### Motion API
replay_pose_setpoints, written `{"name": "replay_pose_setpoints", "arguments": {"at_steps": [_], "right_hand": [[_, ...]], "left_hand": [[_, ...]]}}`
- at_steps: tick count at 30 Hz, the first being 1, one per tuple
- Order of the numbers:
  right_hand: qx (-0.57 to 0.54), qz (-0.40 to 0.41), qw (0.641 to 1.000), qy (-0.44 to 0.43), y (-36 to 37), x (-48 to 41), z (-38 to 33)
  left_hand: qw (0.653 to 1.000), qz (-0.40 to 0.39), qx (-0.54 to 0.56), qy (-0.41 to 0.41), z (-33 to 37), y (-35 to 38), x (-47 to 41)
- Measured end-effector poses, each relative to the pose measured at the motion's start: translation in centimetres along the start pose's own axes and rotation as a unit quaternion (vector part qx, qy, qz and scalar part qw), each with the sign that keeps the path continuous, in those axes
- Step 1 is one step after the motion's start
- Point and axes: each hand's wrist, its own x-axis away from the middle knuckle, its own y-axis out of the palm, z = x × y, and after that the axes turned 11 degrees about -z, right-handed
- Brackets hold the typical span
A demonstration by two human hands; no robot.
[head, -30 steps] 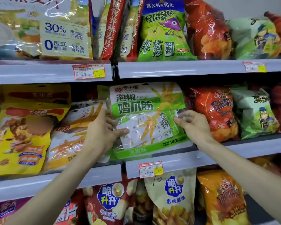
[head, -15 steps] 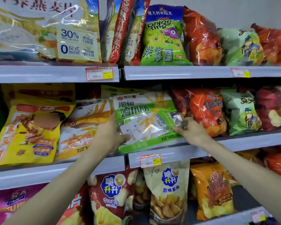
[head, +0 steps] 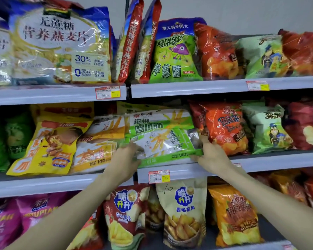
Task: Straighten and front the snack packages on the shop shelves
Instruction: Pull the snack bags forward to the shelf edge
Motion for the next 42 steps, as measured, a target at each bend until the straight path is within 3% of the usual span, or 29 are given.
{"name": "replay_pose_setpoints", "arguments": {"at_steps": [8,18,27,33,42], "right_hand": [[0.057,0.024,0.993,-0.096,1.1,3.1,-0.3],[0.099,-0.046,0.976,-0.189,3.0,6.9,-8.1],[0.125,-0.107,0.959,-0.233,7.5,7.4,-19.1],[0.217,0.005,0.948,-0.231,9.8,7.6,-28.7],[0.190,-0.008,0.932,-0.310,15.7,8.2,-43.8]], "left_hand": [[0.999,-0.009,-0.039,0.003,1.3,0.6,2.7],[0.996,-0.027,-0.069,-0.055,0.3,-1.9,6.7],[0.976,-0.021,-0.109,-0.186,-9.1,-8.2,13.0],[0.963,-0.005,-0.108,-0.246,-17.3,-13.2,18.0],[0.953,0.028,-0.142,-0.267,-27.8,-20.7,23.1]]}}
